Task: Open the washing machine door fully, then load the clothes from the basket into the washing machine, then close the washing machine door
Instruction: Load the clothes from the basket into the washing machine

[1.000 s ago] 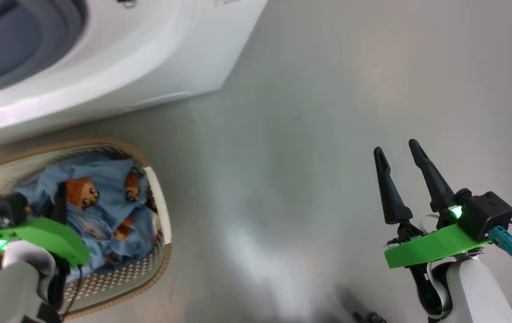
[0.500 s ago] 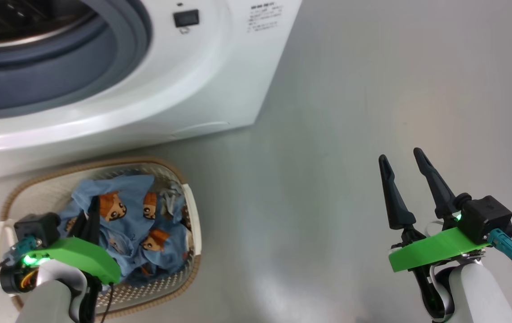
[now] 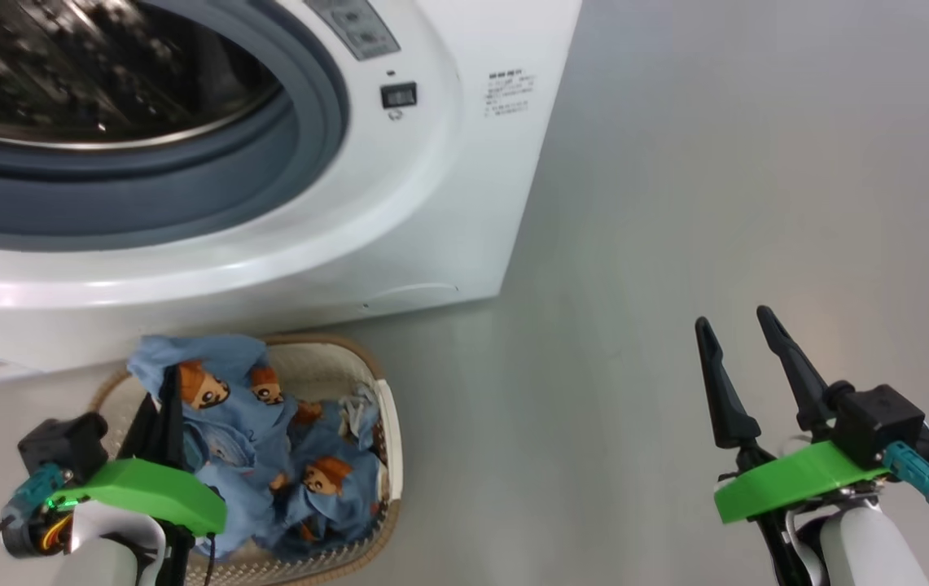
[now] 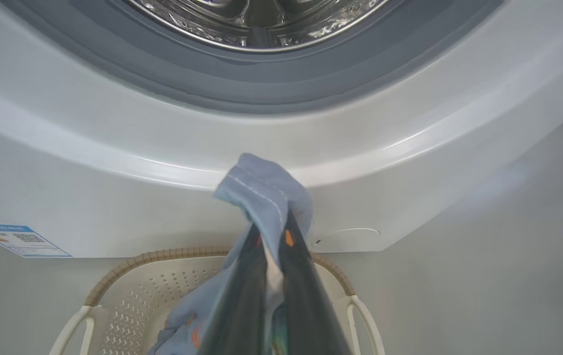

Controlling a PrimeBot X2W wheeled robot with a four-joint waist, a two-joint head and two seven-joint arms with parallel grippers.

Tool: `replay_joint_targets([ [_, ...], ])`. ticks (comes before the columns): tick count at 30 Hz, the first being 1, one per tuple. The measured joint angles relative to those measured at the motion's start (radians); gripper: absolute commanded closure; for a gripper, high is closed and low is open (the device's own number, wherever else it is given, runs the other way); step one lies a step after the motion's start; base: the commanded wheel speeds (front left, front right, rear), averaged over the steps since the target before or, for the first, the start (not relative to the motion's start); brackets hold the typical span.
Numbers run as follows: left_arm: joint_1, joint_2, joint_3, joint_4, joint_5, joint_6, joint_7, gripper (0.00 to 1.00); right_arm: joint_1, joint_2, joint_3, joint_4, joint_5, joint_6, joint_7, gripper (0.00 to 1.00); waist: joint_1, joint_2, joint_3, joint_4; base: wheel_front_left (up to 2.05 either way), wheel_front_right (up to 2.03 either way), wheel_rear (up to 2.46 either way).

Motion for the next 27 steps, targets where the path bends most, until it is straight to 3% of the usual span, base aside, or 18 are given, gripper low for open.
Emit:
replay_joint_targets([
  [9,0.069,-0.024,0.039,-0.147,0.027,0.000,0.000,1.00,0.037,0.000,-0.021,0.006,-0.007,0.000,0.000,0.00,0.0001,0.0000,-0.092,0.025,0.00,0.00,0.00],
  [27,0.189,-0.056,0.067,-0.312,0.090,0.000,0.000,1.00,0.115,0.001,-0.065,0.006,-0.021,0.000,0.000,0.00,0.0001,0.0000,-0.241,0.046,0.00,0.00,0.00],
])
